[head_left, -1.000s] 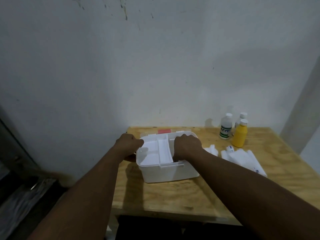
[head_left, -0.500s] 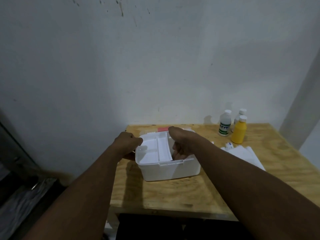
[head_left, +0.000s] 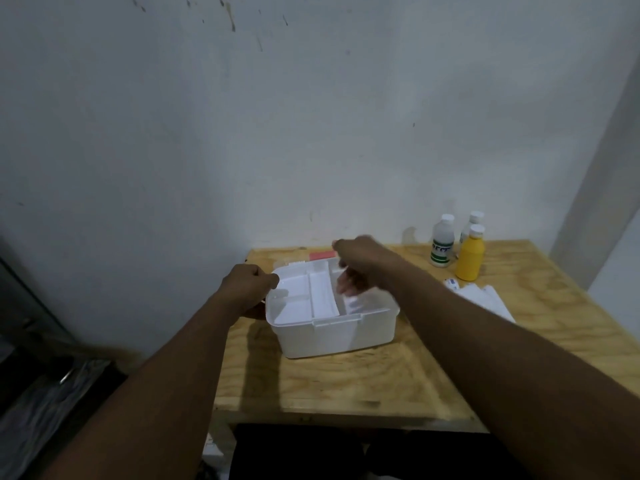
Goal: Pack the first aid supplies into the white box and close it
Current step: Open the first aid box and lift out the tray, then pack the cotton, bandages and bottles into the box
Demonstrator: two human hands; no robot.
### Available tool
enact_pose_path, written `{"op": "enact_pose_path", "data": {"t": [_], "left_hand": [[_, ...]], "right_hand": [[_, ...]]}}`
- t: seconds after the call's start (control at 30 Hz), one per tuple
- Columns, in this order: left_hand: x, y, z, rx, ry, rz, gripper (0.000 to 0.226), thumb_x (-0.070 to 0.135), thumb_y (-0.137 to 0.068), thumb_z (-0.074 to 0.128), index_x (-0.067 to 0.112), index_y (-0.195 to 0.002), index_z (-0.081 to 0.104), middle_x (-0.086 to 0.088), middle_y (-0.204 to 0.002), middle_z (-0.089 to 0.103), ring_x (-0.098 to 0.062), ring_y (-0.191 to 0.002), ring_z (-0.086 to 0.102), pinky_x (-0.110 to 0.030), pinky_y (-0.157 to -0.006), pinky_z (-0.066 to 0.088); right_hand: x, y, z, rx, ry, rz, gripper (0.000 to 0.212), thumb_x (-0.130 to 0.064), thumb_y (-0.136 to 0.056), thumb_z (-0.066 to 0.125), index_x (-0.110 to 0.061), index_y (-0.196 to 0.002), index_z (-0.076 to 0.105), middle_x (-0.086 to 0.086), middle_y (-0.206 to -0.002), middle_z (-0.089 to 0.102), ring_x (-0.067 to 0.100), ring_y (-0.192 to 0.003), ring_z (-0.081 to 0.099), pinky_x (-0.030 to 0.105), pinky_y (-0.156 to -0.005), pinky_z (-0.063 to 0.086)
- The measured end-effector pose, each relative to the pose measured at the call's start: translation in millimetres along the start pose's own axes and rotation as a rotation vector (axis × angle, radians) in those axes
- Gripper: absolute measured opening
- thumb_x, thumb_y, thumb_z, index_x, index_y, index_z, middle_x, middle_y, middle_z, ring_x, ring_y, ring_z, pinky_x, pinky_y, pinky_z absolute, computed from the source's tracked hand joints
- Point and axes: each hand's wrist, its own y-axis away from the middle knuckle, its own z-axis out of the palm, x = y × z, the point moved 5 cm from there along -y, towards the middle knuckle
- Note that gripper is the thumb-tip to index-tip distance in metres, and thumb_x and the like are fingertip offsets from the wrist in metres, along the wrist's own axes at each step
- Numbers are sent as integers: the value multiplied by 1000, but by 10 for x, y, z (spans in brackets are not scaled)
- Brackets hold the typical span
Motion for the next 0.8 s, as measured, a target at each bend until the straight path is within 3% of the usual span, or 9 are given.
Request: {"op": "enact_pose_path", "data": {"t": [0.07, 0.17, 0.33, 0.47, 0.63, 0.8], "left_hand": [[-7, -4, 7, 33, -9, 17, 23, 22, -89, 67, -1, -90, 64, -18, -97, 67, -37, -83, 71, -47, -69, 64], [5, 3, 28, 79, -10, 45, 21, 24, -90, 66, 3, -85, 64, -16, -95, 66, -34, -81, 69, -40, -65, 62], [41, 29, 119, 97, -10, 75, 23, 24, -89, 64, 2, -93, 68, -15, -99, 66, -33, -84, 69, -35, -58, 59], [73, 68, 179, 130, -12, 95, 17, 24, -91, 63, 7, -91, 67, -10, -98, 64, -29, -84, 67, -38, -61, 62], [73, 132, 179, 176, -32, 95, 13, 25, -91, 63, 13, -89, 69, -9, -99, 66, -32, -89, 67, -47, -71, 64], [70, 187, 222, 173, -26, 102, 21, 28, -96, 62, 8, -101, 68, -11, -102, 62, -31, -87, 65, -39, -59, 62]], "right_hand": [[-141, 45, -390, 174, 28, -140, 31, -16, -88, 49, 10, -100, 61, 26, -79, 73, 29, -58, 70, 29, -49, 54], [-143, 140, -894, 321, 188, -222, 28, -18, -84, 53, 6, -91, 67, 20, -80, 75, 26, -59, 67, 25, -50, 49], [311, 220, -1254, 197, 531, -44, 25, -12, -85, 55, 8, -95, 68, 21, -86, 75, 27, -60, 63, 26, -52, 47], [668, 283, -1295, 86, 667, 85, 23, -10, -84, 53, 6, -94, 66, 19, -84, 76, 30, -69, 74, 32, -54, 56], [839, 291, -1230, 177, 864, -30, 10, -10, -80, 58, -1, -76, 60, 12, -69, 64, 21, -54, 59, 31, -48, 49], [931, 262, -1180, 223, 941, -88, 10, -13, -79, 62, -11, -72, 54, 6, -74, 58, 17, -63, 56, 28, -49, 43]]}}
